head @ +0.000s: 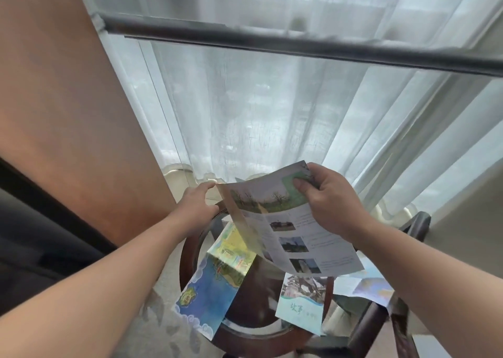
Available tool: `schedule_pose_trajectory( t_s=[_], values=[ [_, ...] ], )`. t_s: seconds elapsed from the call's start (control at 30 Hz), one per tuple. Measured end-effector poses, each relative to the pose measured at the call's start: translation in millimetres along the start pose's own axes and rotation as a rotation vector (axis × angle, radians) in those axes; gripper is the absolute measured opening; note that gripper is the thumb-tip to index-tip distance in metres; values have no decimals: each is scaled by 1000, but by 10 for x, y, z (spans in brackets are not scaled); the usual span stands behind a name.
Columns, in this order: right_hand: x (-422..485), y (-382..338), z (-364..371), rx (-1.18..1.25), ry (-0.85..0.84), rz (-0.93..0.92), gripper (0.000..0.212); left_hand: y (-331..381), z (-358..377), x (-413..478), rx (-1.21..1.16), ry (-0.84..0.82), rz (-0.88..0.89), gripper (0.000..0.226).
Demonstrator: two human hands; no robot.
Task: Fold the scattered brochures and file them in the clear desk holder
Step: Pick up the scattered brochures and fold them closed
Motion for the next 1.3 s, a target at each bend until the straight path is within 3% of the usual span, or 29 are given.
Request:
schedule_pose_trajectory(
  t_s=[0.3, 0.47, 0.67, 0.9, 1.2, 1.3],
  values=[
    [-385, -207, -391, 70, -1, -85, 13, 303, 63, -271, 14, 45, 76, 64],
    [-511, -285, -570, 40, 55, -102, 15, 338, 19, -428, -35, 18, 67, 24],
    [-519, -243, -687, 38, 207, -2, 20, 292, -143, -523, -59, 36, 78, 7],
    [-479, -163, -660, -45, 324, 119, 22, 82, -494, -621, 67, -15, 40, 12],
    [-388, -74, -640, -76, 369, 232, 20, 194, -783, -794, 131, -45, 240, 15],
    [-387, -18, -684, -49, 390, 297, 20, 253, -922, -893, 29, 22, 361, 19]
  ],
)
Point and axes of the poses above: each hand's wrist, its own x-axis towards the middle knuckle, its own z-axis out of the palm, y = z × x, the point moved 5 cm from there along x, towards the middle knuckle, and after that the axes turned 5 degrees about -y, right-handed, at the moved point
